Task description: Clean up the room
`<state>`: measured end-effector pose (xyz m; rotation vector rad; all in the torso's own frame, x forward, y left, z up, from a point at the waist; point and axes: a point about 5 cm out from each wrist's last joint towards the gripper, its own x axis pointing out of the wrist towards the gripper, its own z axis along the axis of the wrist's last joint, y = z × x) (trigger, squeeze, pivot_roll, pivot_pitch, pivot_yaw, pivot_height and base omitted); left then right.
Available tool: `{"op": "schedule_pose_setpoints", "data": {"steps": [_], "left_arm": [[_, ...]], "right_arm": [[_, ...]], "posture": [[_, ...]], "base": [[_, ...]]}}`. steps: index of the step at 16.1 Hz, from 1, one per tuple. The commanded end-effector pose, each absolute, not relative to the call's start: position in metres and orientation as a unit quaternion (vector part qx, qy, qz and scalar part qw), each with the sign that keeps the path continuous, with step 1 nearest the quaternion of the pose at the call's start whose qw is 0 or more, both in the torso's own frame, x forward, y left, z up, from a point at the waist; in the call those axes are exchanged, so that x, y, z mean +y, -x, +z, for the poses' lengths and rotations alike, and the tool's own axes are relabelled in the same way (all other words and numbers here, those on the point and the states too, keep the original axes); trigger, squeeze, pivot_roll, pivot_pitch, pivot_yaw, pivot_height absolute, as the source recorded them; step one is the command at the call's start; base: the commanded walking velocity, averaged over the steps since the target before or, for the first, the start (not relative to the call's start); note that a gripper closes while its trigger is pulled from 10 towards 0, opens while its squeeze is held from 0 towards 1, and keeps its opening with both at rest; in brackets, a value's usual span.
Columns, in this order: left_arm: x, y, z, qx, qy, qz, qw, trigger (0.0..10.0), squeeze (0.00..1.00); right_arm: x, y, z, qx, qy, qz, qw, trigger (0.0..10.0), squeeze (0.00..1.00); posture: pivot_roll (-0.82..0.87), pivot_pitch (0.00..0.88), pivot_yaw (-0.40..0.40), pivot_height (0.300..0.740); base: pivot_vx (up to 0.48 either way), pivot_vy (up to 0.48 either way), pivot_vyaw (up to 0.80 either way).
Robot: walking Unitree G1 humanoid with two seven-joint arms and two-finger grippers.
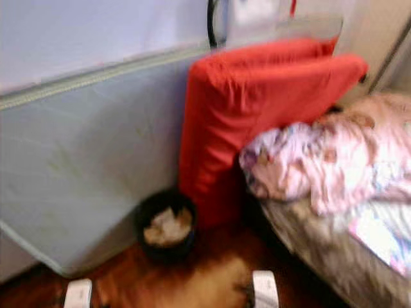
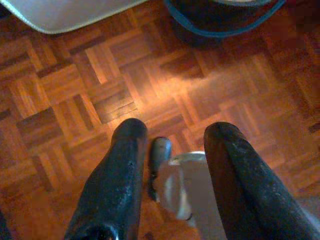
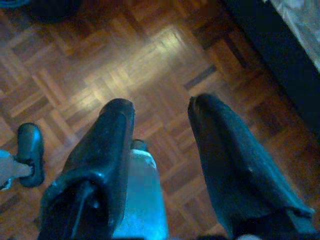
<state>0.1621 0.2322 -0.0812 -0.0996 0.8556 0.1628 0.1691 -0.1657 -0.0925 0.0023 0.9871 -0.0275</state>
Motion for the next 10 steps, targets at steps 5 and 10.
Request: {"op": "schedule_pose_setpoints", "data": {"steps": [5,10], "left_arm": [[0.1944,-0.1863,-0.0795,0.430,0.030,0.001,0.902,10.0,0.00],[0.1945,-0.1829,-0.0812,0.435,0.032,0.004,0.900,10.0,0.00]], "right_arm": [[-0.2197,-0.1508,-0.0921,0.481,-0.063,-0.066,0.872,10.0,0.00],[-0.2247,-0.1471,-0.0923,0.483,-0.062,-0.071,0.871,10.0,0.00]], "posture": [[-0.05,0.012,-0.022,0.740],[-0.05,0.022,-0.026,0.740]], "base": [[0.000,-0.292,0.00],[0.000,-0.292,0.00]]}}
